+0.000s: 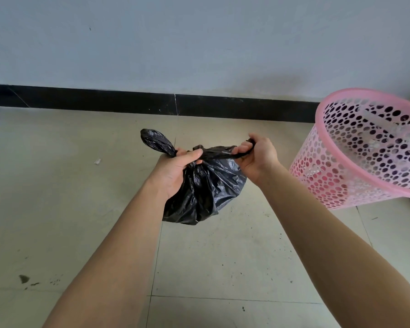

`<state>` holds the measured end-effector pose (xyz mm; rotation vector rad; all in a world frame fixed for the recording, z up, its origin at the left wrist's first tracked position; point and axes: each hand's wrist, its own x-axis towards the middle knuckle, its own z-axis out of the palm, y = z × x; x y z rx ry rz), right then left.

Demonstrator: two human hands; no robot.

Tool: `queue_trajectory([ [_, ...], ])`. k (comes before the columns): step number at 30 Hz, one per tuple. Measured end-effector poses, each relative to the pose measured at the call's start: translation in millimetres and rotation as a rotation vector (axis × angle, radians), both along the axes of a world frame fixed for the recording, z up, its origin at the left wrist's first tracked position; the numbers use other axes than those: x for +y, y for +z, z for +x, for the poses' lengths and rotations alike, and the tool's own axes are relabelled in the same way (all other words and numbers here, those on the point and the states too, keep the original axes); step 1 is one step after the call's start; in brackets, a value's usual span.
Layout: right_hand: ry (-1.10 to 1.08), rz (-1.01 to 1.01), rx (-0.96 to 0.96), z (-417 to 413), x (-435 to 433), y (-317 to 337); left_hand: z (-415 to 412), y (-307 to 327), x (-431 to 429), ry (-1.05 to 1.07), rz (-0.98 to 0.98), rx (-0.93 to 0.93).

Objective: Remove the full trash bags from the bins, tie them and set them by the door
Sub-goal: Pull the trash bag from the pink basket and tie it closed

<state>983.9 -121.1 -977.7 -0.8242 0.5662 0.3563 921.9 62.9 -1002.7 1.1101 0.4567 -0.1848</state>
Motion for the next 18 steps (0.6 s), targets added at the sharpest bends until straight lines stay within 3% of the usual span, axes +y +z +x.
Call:
queue_trajectory([
  [4, 0.251, -0.353, -0.015, -4.4, -7.3, -15.0, 1.8, -2.2, 1.3, -0.076, 0.227, -0.05],
  [8, 0.426, -0.539, -0.086, -4.3, -17.7, -16.6, 3.8, 5.6, 1.8, -0.211, 0.619, -0.117],
  [11, 0.595, -1.022, -0.242, -0.6, -20.5, -14.7, 7.3, 12.4, -2.1, -0.291, 0.82, -0.185],
  [13, 0.658, -1.383, -0.386, 1.5, -19.6, -12.6, 9.2, 20.5, -2.4, -0.33, 0.9, -0.206],
  [18, 0.562, -1.666, -0.568, 6.2, -15.4, -14.0, 10.5, 38.3, 7.3, -0.369, 0.88, -0.174],
])
